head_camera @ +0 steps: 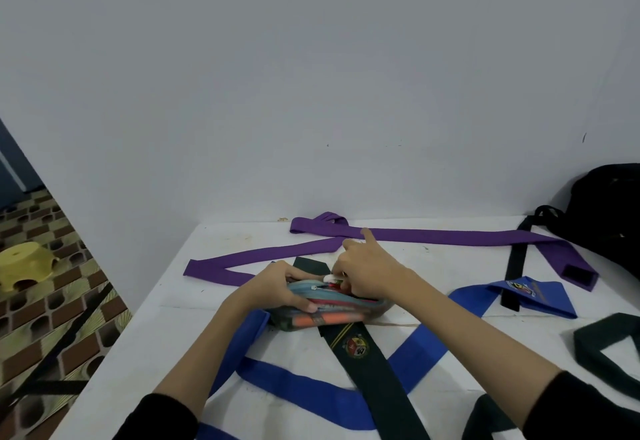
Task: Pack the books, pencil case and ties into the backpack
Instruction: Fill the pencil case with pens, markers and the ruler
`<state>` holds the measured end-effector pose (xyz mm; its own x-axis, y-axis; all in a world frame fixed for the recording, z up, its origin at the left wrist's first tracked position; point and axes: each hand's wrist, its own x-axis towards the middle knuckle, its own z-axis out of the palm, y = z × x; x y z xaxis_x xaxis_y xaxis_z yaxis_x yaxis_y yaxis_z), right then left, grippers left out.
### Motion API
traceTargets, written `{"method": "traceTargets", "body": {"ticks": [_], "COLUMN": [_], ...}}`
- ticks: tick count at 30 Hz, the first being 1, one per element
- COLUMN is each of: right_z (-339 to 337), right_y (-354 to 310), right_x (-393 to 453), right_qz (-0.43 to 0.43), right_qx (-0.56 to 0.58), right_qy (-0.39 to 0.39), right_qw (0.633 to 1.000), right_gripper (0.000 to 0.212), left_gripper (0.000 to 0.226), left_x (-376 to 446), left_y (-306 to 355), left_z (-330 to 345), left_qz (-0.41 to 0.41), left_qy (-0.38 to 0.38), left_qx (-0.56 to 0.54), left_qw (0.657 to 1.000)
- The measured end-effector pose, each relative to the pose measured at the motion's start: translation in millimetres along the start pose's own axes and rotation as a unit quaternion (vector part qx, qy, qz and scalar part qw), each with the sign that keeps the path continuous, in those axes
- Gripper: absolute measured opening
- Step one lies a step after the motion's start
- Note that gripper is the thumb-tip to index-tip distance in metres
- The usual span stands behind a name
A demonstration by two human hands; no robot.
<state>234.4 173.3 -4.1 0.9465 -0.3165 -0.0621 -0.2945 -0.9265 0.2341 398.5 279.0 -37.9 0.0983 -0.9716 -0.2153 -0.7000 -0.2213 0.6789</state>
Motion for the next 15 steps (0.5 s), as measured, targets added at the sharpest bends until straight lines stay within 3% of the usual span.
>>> {"method": "traceTargets", "body": {"ticks": [8,15], "right_z": [5,10], "right_y": [9,-14], "right_x": [-16,3], "right_qz": [0.01,0.066], "right_qx": [0.104,0.037], "right_qy": [-0.027,0.024], "right_qw": [0.994,0.997], "right_gripper": [0.034,0.028], "left_gripper": [0.051,0.05], "left_x": [2,8], "left_y": [3,6], "left_z": [-2,-4], "left_qz": [0.002,0.004], "left_qy": [-0.002,-0.009], "left_qx": [-0.011,0.034], "left_qw": [1.0,0.999]}}
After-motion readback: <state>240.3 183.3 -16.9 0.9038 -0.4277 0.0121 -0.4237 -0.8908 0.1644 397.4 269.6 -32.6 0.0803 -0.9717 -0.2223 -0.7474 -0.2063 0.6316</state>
